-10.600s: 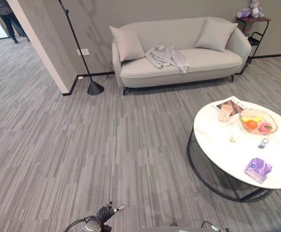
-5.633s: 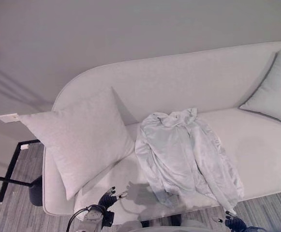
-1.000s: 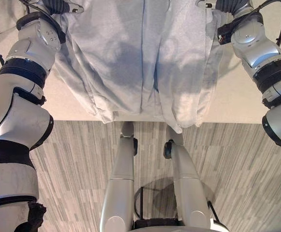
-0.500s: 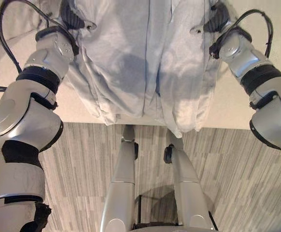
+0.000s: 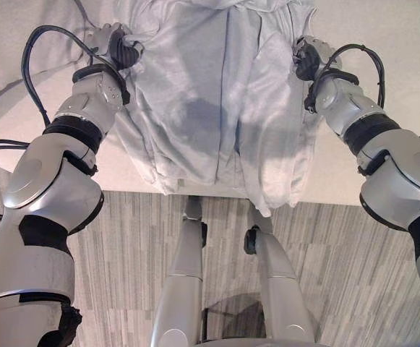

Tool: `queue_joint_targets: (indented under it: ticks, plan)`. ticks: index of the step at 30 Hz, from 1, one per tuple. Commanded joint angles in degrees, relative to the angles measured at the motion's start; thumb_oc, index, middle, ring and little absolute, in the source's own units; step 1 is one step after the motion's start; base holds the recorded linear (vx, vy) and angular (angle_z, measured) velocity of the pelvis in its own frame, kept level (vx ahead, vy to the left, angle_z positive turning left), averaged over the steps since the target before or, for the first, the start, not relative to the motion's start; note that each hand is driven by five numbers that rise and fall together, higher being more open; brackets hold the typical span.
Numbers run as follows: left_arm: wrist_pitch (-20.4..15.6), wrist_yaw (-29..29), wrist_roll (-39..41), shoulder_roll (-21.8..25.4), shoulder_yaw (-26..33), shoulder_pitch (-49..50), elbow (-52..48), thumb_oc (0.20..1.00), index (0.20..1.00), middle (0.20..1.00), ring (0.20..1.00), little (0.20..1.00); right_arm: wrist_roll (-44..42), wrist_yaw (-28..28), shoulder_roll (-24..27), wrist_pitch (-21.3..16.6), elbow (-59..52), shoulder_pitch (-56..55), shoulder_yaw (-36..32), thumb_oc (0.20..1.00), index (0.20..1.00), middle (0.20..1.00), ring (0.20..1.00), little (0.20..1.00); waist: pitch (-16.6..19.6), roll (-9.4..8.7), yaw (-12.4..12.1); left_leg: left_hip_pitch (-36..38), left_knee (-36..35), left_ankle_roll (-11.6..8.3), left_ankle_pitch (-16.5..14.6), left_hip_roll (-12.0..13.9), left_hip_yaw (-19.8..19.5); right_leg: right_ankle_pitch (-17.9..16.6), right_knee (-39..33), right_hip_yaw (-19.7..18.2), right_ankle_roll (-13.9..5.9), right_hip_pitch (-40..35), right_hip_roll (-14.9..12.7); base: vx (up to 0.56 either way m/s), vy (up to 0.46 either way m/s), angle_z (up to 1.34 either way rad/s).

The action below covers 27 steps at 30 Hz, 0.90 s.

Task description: Hang the clothes on the sofa on the clothes rack.

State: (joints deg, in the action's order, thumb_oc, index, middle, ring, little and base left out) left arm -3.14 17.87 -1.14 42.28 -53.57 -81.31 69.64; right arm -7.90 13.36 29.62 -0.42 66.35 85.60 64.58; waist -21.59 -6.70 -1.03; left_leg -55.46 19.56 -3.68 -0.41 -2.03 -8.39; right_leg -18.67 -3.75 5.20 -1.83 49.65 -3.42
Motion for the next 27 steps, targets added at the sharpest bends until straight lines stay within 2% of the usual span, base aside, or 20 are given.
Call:
queue_joint_targets:
  ticks: [1, 3, 4, 5, 9, 14, 16, 18, 22, 23, 27]
  plan:
    - [-0.62, 2.49, 0.84, 8.68, 2.5, -2.43, -1.52, 0.2, 0.2, 0.2, 0.2, 0.2, 0.71, -3.68, -1.8, -2.38, -8.3, -4.11, -1.87, 0.2, 0.2, 0.2, 0.2, 0.2, -8.21, 0.88, -1.02, 14.26, -18.33, 0.65, 6.92, 0.9, 3.53, 5.77, -1.25, -1.98, -8.29, -12.28, -2.5, 0.0, 0.0, 0.0]
    - [-0.66, 3.08, 0.86, 9.43, 3.59, -1.6, -2.97, 0.2, 0.2, 0.2, 0.2, 0.2, 0.84, -3.0, 0.22, -2.71, -11.9, -4.81, -2.94, 0.2, 0.2, 0.2, 0.2, 0.2, -8.21, 0.9, -0.93, 14.71, -18.28, 0.67, 6.74, 0.92, 3.63, 5.83, -1.25, -2.13, -8.32, -12.71, -2.48, -0.02, -0.007, -0.06]
    - [-1.02, 4.39, 1.38, 11.21, 6.69, 0.51, -6.9, 0.2, 0.2, 0.2, 0.2, 0.2, 1.02, -1.63, 5.06, -3.75, -21.1, -6.97, -6.44, 0.2, 0.2, 0.2, 0.2, 0.2, -8.21, 0.92, -0.48, 15.65, -18.25, 0.75, 6.58, 0.78, 3.77, 5.98, -1.25, -2.22, -8.31, -13.66, -2.66, -0.02, -0.015, -0.09]
    - [-1.27, 5.11, 1.46, 11.68, 8.05, 1.49, -8.95, 0.2, 0.2, 0.2, 0.2, 0.2, 0.74, -0.9, 7.15, -4.48, -25.1, -8.42, -8.21, 0.2, 0.2, 0.2, 0.2, 0.2, -8.21, 1.02, -0.37, 16.27, -18.19, 0.76, 6.38, 0.81, 3.82, 6.18, -1.21, -2.22, -8.31, -14.32, -2.71, -0.02, -0.025, -0.08]
    - [-2.3, 8.13, 0.08, 13.96, 12.12, 4.06, -17.02, 0.2, 0.2, 0.2, 0.2, 0.2, -1.57, 2.16, 13.51, -9.94, -38.35, -15.81, -18.11, 0.2, 0.2, 0.2, 0.2, 0.2, -8.21, 2.0, -0.29, 19.78, -17.92, 0.86, 5.12, 0.87, 4.14, 7.07, -0.71, -2.21, -8.21, -17.5, -2.72, 0.0, -0.027, -0.02]
    - [-3.14, 10.68, -0.73, 16.74, 15.28, 5.44, -25.33, 0.2, 0.2, 0.2, 0.2, 0.2, -1.51, 3.81, 16.48, -12.01, -46.33, -20.42, -25.1, 0.2, 0.2, 0.2, 0.2, 0.2, -8.21, 2.89, -0.53, 23.41, -17.77, 0.84, 4.61, 0.82, 4.52, 7.9, 0.67, -2.12, -8.18, -20.49, -3.05, -0.02, -0.032, 0.02]
    - [-3.53, 12.91, -2.12, 18.88, 20.34, 9.71, -32.49, 0.2, 0.2, 0.2, 0.2, 0.2, -0.03, 4.93, 17.93, -12.96, -51.7, -24.1, -30.32, 0.2, 0.2, 0.2, 0.2, 0.2, -8.2, 3.7, -1.15, 28.03, -18.24, 0.58, 4.2, 1.0, 4.83, 9.15, 1.47, -1.99, -7.88, -24.43, -3.19, -0.03, -0.081, 0.0]
    - [-3.47, 13.84, -2.44, 19.35, 22.6, 11.7, -34.7, 0.2, 0.2, 0.2, 0.2, 0.2, 1.08, 5.56, 18.44, -13.17, -53.33, -25.17, -31.92, 0.2, 0.2, 0.2, 0.2, 0.2, -7.86, 3.93, -1.32, 29.49, -18.58, 0.45, 4.24, 1.06, 4.77, 9.47, 1.73, -1.8, -7.86, -25.67, -3.35, 0.01, -0.081, -0.03]
    - [-3.82, 16.23, -4.91, 20.62, 35.14, 24.28, -44.79, 0.2, 0.2, 0.2, 0.2, 0.2, 6.43, 7.03, 20.16, -12.58, -58.51, -31.55, -38.57, 0.2, 0.2, 0.2, 0.2, 0.2, -3.47, 5.15, -2.4, 36.33, -20.73, -0.17, 4.11, 1.51, 4.57, 11.41, 2.26, -1.24, -7.51, -31.38, -3.56, 0.05, -0.114, 0.01]
    - [-3.96, 17.01, -5.84, 20.5, 40.19, 29.68, -47.64, 0.2, 0.2, 0.2, 0.2, 0.2, 8.5, 7.35, 20.5, -12.46, -59.97, -33.96, -41.12, 0.2, 0.2, 0.2, 0.2, 0.2, -1.49, 5.49, -2.87, 38.88, -21.31, -0.41, 3.65, 1.83, 4.52, 12.43, 2.59, -0.72, -7.31, -33.73, -3.5, 0.09, -0.15, 0.01]
    - [-4.03, 17.31, -7.69, 19.58, 51.07, 41.68, -54.06, 0.2, 0.2, 0.2, 0.2, 0.2, 12.18, 6.9, 21.78, -12.17, -64.03, -39.78, -46.35, 0.2, 0.2, 0.2, 0.2, 0.2, 3.19, 5.86, -3.71, 43.42, -21.99, -0.71, 3.6, 2.31, 4.06, 14.35, 3.56, 0.35, -6.78, -38.06, -3.43, 0.06, -0.137, 0.09]
